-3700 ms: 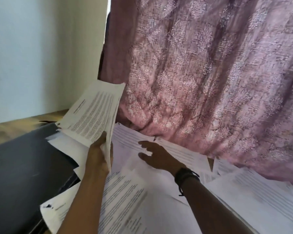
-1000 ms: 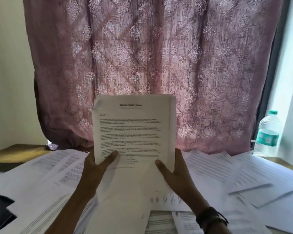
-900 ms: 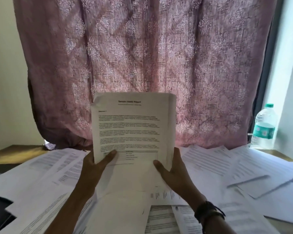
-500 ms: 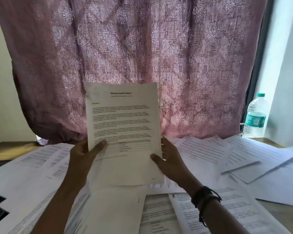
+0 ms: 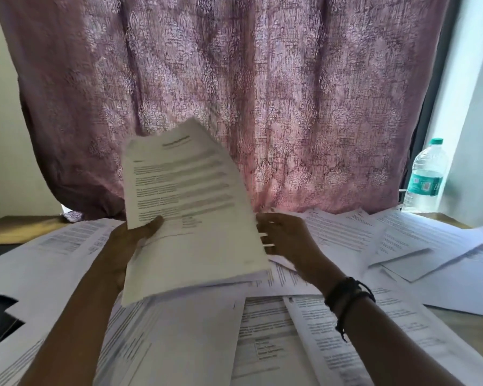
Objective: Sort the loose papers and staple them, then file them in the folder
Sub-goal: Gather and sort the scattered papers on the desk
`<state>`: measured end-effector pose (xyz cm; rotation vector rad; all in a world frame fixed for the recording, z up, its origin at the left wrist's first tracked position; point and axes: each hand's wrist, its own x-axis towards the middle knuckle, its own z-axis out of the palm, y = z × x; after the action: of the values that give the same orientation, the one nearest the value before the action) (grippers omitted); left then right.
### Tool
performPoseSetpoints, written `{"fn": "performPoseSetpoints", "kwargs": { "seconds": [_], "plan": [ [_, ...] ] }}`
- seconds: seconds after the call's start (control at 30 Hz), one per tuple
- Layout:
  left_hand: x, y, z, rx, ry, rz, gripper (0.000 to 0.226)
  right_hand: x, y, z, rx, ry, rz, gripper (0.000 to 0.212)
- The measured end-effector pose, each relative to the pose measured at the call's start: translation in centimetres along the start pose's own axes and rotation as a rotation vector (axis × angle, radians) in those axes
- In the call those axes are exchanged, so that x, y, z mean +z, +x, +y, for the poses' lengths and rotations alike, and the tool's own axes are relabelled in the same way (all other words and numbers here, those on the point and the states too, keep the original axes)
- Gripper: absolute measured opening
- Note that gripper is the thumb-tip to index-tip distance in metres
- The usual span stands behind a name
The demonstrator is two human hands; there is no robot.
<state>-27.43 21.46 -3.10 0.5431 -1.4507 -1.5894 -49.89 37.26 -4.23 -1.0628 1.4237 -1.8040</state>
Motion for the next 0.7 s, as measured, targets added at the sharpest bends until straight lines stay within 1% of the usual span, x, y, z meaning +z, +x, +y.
{"fn": "performPoseSetpoints", "kwargs": {
  "seconds": [0.03,0.1,0.13,0.17,0.2,0.3,0.37,0.43,0.5,0.57,0.63,0.7],
  "plan": [
    [-0.3,0.2,-0.2,0.017,-0.019,0.040,0.020,-0.6,0.1,-0.1,0.002,0.006,0.087,0.016],
    [-0.9,0.7,-0.7,0.015,-0.101,0.121,0.016,-2.1,0.4,0.3,0.004,-0.214,0.328,0.021],
    [-1.3,0.9,-1.0,-0.015,-0.165,0.154,0.014,-2.7,0.5,0.7,0.020,-0.314,0.425,0.022],
    [-1.5,1.0,-1.2,-0.048,-0.231,0.179,0.013,-3.0,0.5,0.9,0.039,-0.366,0.475,0.024],
    [-1.7,1.1,-1.4,-0.070,-0.284,0.196,0.012,-3.0,0.5,1.1,0.048,-0.389,0.480,0.025],
    [-2.3,1.5,-1.9,-0.082,-0.374,0.195,0.016,-2.3,0.6,1.6,0.094,-0.512,0.380,0.031],
    [-2.4,1.5,-2.1,-0.067,-0.409,0.178,0.030,-1.3,0.5,2.0,0.125,-0.687,0.294,0.035],
    [-2.1,1.5,-2.1,-0.049,-0.421,0.189,0.044,0.0,-0.2,2.3,0.127,-0.887,0.231,0.049],
    [-2.0,1.3,-2.0,-0.053,-0.437,0.182,0.048,1.1,-1.2,2.3,0.109,-1.022,0.177,0.064],
    [-2.0,1.2,-1.8,-0.073,-0.464,0.152,0.041,2.0,-1.8,2.1,0.085,-1.084,0.122,0.069],
    [-2.3,1.3,-1.8,-0.082,-0.422,0.153,0.022,2.6,-2.0,1.9,0.092,-1.109,0.079,0.068],
    [-2.4,1.3,-1.8,-0.081,-0.361,0.174,0.018,2.6,-1.8,1.9,0.113,-1.100,0.074,0.067]
  ]
}}
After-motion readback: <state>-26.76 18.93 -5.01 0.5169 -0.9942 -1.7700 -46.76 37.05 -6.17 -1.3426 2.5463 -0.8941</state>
